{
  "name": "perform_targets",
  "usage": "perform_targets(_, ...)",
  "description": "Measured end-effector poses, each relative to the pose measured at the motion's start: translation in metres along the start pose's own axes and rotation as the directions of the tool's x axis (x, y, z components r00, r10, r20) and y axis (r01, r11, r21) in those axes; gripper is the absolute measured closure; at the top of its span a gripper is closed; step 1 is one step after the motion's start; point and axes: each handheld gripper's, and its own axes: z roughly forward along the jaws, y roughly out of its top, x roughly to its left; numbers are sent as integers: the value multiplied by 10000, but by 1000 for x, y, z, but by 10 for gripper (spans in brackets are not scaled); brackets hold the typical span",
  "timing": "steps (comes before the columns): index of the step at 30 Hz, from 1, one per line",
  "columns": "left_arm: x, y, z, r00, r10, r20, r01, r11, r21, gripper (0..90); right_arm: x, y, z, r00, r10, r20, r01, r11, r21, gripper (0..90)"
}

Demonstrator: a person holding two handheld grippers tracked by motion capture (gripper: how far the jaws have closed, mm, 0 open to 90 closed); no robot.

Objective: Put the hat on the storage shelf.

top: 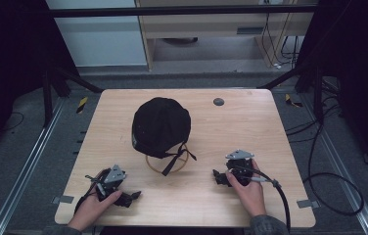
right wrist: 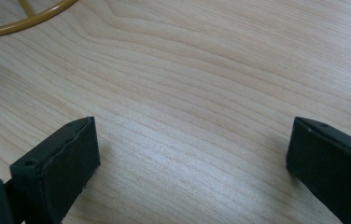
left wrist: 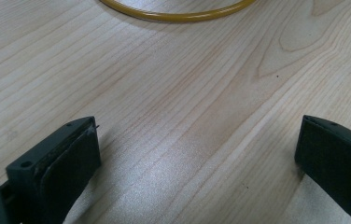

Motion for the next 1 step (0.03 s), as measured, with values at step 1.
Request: perform_targets(1,0,0,0,10000,-1,3,1,10000,2,0,-1,-1,-1,10000,49,58,-49,10000,7,27)
